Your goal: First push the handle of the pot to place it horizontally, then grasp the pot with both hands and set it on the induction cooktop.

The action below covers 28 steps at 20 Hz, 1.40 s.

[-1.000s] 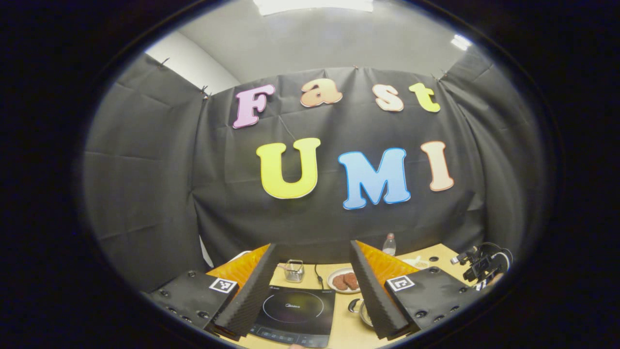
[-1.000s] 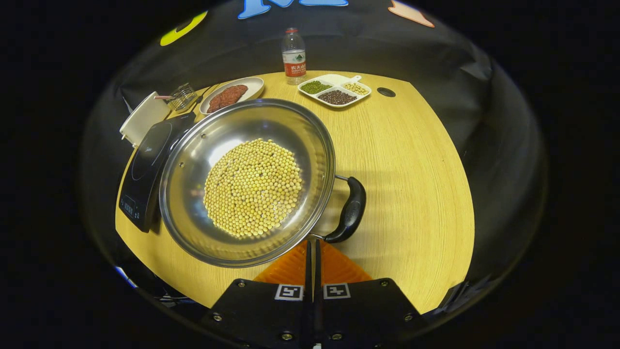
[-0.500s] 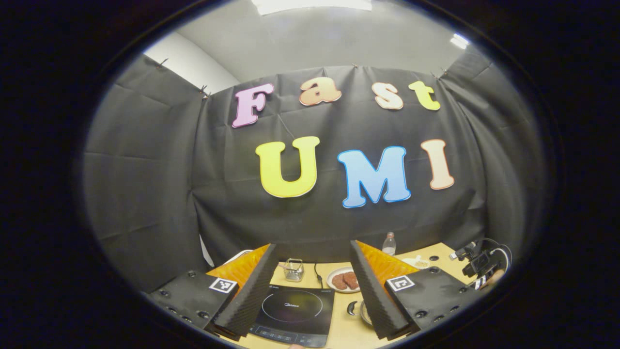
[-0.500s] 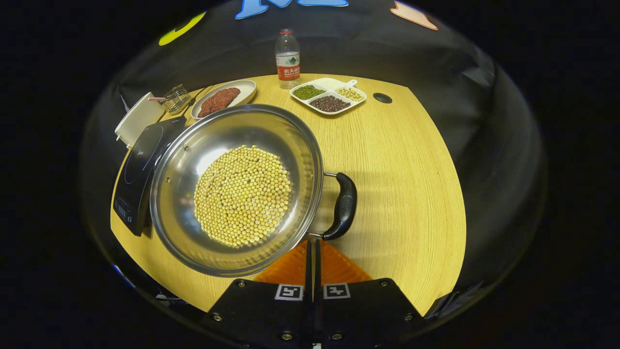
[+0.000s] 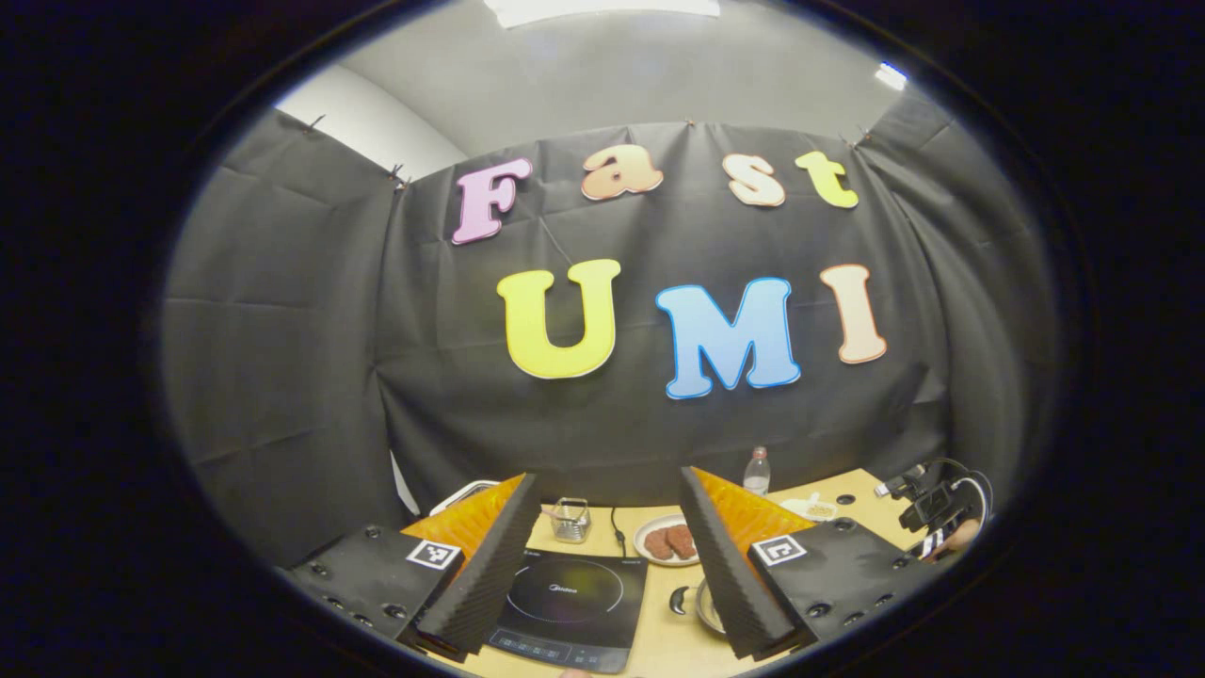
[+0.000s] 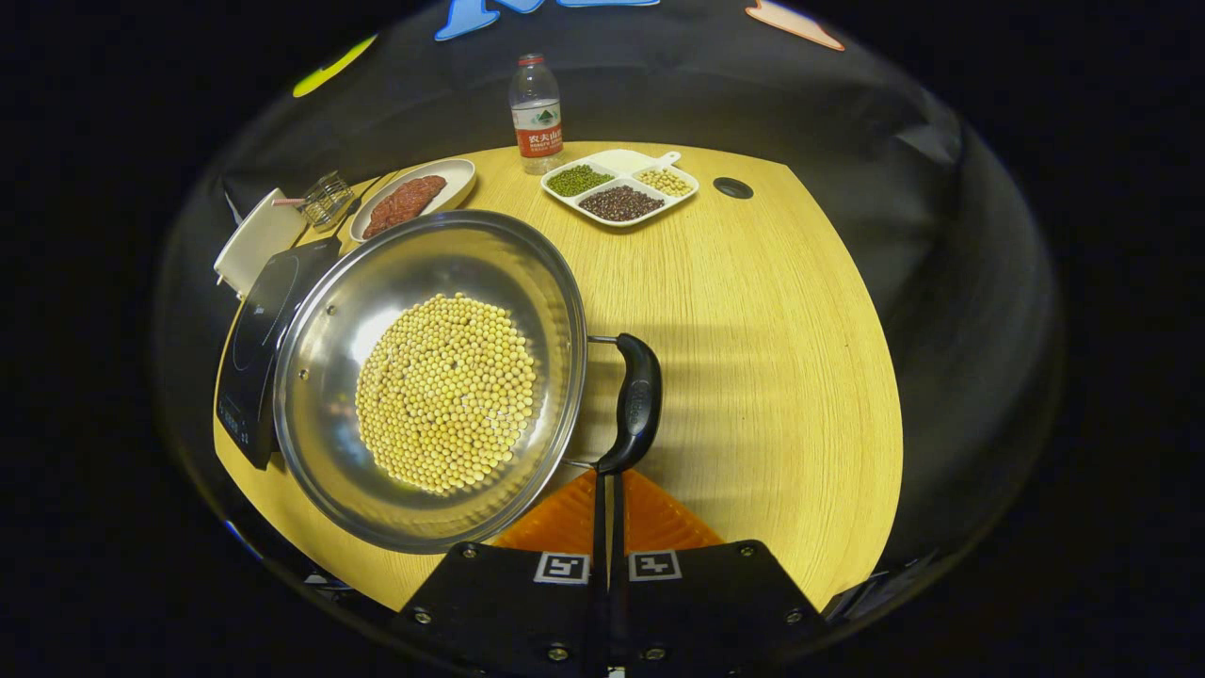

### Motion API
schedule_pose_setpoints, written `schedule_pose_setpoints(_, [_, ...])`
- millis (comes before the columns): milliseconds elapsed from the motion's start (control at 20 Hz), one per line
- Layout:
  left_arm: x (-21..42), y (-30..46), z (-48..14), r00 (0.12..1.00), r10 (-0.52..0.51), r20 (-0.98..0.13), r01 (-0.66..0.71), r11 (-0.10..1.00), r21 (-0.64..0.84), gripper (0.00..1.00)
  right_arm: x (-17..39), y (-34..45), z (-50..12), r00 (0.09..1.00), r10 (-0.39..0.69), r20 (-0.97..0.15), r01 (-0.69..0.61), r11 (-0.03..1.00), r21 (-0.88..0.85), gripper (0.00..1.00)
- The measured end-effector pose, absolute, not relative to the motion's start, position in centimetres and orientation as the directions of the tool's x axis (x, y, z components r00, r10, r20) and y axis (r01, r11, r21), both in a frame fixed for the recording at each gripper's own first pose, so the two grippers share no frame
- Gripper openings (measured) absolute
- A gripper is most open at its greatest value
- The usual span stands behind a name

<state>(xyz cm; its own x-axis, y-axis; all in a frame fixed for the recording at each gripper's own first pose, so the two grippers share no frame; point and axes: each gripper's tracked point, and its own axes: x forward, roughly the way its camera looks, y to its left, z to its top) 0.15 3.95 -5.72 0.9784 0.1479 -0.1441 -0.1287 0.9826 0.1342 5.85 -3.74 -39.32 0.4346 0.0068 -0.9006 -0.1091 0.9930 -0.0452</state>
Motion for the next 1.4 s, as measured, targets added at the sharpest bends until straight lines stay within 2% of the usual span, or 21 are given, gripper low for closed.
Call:
schedule_pose_setpoints(500, [0.1, 2.4, -7.0, 0.968, 0.18, -0.177, -0.157, 0.978, 0.137, 0.99, 7.2, -4.4, -39.6, 0.437, 0.024, -0.899, -0.154, 0.987, -0.048, 0.01])
schedule_pose_setpoints(650, [0.3, 1.8, -8.0, 0.965, 0.172, -0.197, -0.151, 0.981, 0.118, 0.99, 6.8, -5.3, -38.8, 0.468, 0.017, -0.883, -0.15, 0.987, -0.06, 0.01])
schedule_pose_setpoints(700, [0.3, 1.5, -8.3, 0.966, 0.162, -0.204, -0.142, 0.984, 0.108, 0.94, 6.6, -5.7, -38.4, 0.486, 0.016, -0.874, -0.139, 0.988, -0.06, 0.03])
schedule_pose_setpoints(750, [0.6, 1.3, -8.8, 0.967, 0.146, -0.209, -0.128, 0.987, 0.097, 0.99, 6.3, -5.9, -38.0, 0.505, 0.02, -0.863, -0.127, 0.991, -0.051, 0.06])
schedule_pose_setpoints(800, [0.9, 1.0, -9.2, 0.969, 0.125, -0.211, -0.109, 0.99, 0.086, 0.97, 5.9, -5.9, -37.1, 0.525, 0.03, -0.851, -0.117, 0.992, -0.037, 0.22])
schedule_pose_setpoints(850, [1.4, 0.6, -9.8, 0.972, 0.094, -0.215, -0.081, 0.994, 0.069, 0.97, 5.4, -5.3, -36.1, 0.548, 0.06, -0.834, -0.119, 0.993, -0.007, 0.31])
schedule_pose_setpoints(900, [2.0, 0.2, -10.4, 0.974, 0.057, -0.221, -0.048, 0.998, 0.044, 0.95, 4.9, -4.9, -35.0, 0.577, 0.081, -0.813, -0.119, 0.993, 0.014, 0.65])
schedule_pose_setpoints(950, [2.6, -0.2, -11.2, 0.973, 0.018, -0.229, -0.014, 1.0, 0.021, 0.93, 4.8, -4.8, -34.0, 0.614, 0.093, -0.784, -0.116, 0.993, 0.027, 0.77])
schedule_pose_setpoints(1000, [3.1, -0.4, -12.0, 0.97, -0.013, -0.241, 0.015, 1.0, 0.005, 1.0, 4.5, -4.4, -32.8, 0.648, 0.098, -0.755, -0.108, 0.994, 0.037, 0.98])
schedule_pose_setpoints(1200, [4.7, -0.8, -16.4, 0.946, -0.127, -0.298, 0.115, 0.992, -0.059, 0.97, 3.2, -2.4, -28.5, 0.766, 0.084, -0.637, -0.069, 0.996, 0.049, 0.98])
schedule_pose_setpoints(1300, [5.3, -0.9, -18.6, 0.929, -0.174, -0.327, 0.156, 0.985, -0.081, 0.94, 2.9, -1.3, -27.6, 0.798, 0.064, -0.6, -0.042, 0.998, 0.05, 0.98])
schedule_pose_setpoints(1400, [5.9, -0.8, -21.0, 0.911, -0.21, -0.355, 0.187, 0.977, -0.099, 0.97, 2.8, -0.8, -27.2, 0.819, 0.03, -0.573, -0.009, 0.999, 0.039, 0.98])
